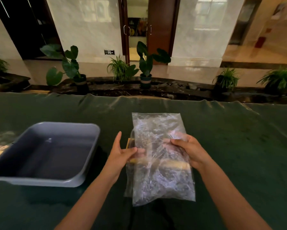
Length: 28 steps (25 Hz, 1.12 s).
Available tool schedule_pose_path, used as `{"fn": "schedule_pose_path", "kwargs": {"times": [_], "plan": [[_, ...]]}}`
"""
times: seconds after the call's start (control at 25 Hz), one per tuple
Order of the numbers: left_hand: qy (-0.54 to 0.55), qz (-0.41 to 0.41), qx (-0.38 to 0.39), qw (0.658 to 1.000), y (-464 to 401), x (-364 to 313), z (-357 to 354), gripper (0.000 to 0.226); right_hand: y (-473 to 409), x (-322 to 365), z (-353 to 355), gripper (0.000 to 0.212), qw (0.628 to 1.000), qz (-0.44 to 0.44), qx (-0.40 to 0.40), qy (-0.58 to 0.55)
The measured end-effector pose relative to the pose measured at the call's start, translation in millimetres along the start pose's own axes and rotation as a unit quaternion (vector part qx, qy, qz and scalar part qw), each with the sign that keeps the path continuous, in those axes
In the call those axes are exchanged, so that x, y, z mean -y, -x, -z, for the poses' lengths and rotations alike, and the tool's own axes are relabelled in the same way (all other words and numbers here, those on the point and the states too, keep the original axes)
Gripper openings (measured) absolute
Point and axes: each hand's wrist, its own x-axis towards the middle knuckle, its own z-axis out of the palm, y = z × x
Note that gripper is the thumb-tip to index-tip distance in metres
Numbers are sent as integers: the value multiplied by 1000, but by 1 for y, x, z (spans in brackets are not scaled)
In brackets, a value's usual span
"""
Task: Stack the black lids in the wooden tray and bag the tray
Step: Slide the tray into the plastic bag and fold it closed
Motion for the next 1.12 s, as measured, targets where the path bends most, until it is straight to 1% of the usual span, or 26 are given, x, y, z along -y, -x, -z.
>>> {"fn": "schedule_pose_path", "kwargs": {"times": [0.04,0.12,0.2,0.24,0.32,0.36,0.4,0.44,0.48,0.6,0.64,0.68,0.72,0.76,0.84,0.88,0.92,0.96,1.04,1.08,1.12], "plan": [[-43,-46,-8,998,0,-1,1,94,1,-1,1,28,1000,-7,-5,-15],[-115,-125,3,986,4,-4,1,88,2,-2,2,44,1000,-7,-21,-20],[-143,-186,10,972,4,-6,3,77,5,-3,3,65,1000,4,-25,2],[-149,-210,10,966,4,-8,4,68,8,-3,4,74,1000,10,-20,22],[-170,-248,5,954,5,-13,7,45,17,-3,9,98,996,15,10,82],[-192,-261,-1,946,5,-15,10,39,22,-3,13,111,993,22,33,115],[-219,-269,-9,938,4,-18,13,41,26,-3,16,118,987,36,56,148],[-243,-271,-11,931,3,-19,16,46,31,-2,16,118,980,52,76,174],[-253,-270,-7,929,3,-21,18,47,35,-2,16,112,974,69,90,198],[-223,-242,52,943,4,-24,23,25,40,-1,7,78,957,139,93,237],[-217,-224,77,947,4,-26,25,31,41,1,6,66,953,160,79,245],[-211,-204,107,950,5,-27,27,43,42,4,5,56,951,167,62,251],[-206,-185,129,952,5,-29,29,56,43,7,6,51,952,161,54,255],[-205,-168,145,953,5,-31,30,67,44,9,8,51,954,143,59,256],[-241,-142,159,947,6,-35,32,80,46,12,8,61,950,109,78,284],[-276,-133,161,938,7,-38,32,81,45,12,6,64,935,110,66,331],[-325,-139,154,923,8,-40,30,78,44,11,4,60,909,130,31,395],[-384,-164,129,900,9,-41,28,70,41,8,1,50,872,171,-18,459],[-477,-246,30,843,8,-41,24,40,38,3,-4,21,789,274,-116,537],[-489,-268,-13,830,7,-42,24,25,37,2,-5,11,761,305,-146,555],[-485,-274,-30,830,7,-43,24,16,37,1,-3,7,738,318,-159,573]]}}
